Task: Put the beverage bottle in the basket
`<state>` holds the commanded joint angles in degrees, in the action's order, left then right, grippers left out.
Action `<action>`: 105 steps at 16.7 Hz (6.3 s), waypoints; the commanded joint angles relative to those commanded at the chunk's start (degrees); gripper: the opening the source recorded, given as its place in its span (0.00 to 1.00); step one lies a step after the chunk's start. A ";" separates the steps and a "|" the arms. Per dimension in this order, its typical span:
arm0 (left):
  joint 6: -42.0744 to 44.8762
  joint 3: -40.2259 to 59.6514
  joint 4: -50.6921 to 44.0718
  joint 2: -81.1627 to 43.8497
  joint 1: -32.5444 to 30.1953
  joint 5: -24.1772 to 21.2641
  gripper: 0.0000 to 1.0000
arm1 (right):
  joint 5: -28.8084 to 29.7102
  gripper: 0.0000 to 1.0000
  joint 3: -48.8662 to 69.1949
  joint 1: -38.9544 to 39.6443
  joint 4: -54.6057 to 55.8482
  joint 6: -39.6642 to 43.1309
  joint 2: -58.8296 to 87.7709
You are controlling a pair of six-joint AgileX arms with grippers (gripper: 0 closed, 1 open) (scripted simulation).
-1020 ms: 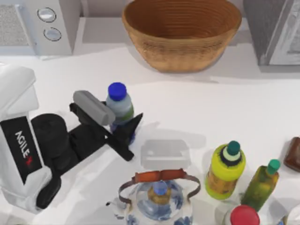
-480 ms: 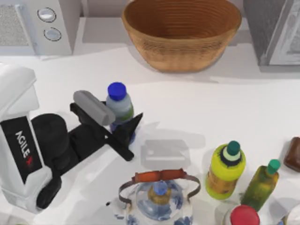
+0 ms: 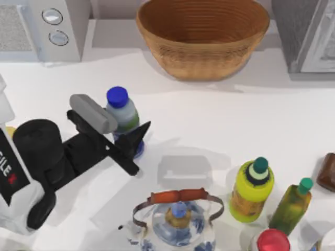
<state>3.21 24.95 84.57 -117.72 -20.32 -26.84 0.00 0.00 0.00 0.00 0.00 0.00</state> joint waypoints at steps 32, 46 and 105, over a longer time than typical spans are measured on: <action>3.76 -13.57 -40.60 56.03 17.17 -17.07 0.00 | 0.00 1.00 0.00 0.00 0.00 0.00 0.00; 2.86 40.03 -64.49 22.63 4.72 -4.85 0.00 | 0.00 1.00 0.00 0.00 0.00 0.00 0.00; 2.13 96.23 -82.83 -17.13 -7.24 7.52 1.00 | 0.00 1.00 0.00 0.00 0.00 0.00 0.00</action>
<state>5.34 121.19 1.73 -134.85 -27.56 -19.32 0.00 0.00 0.00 0.00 0.00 0.00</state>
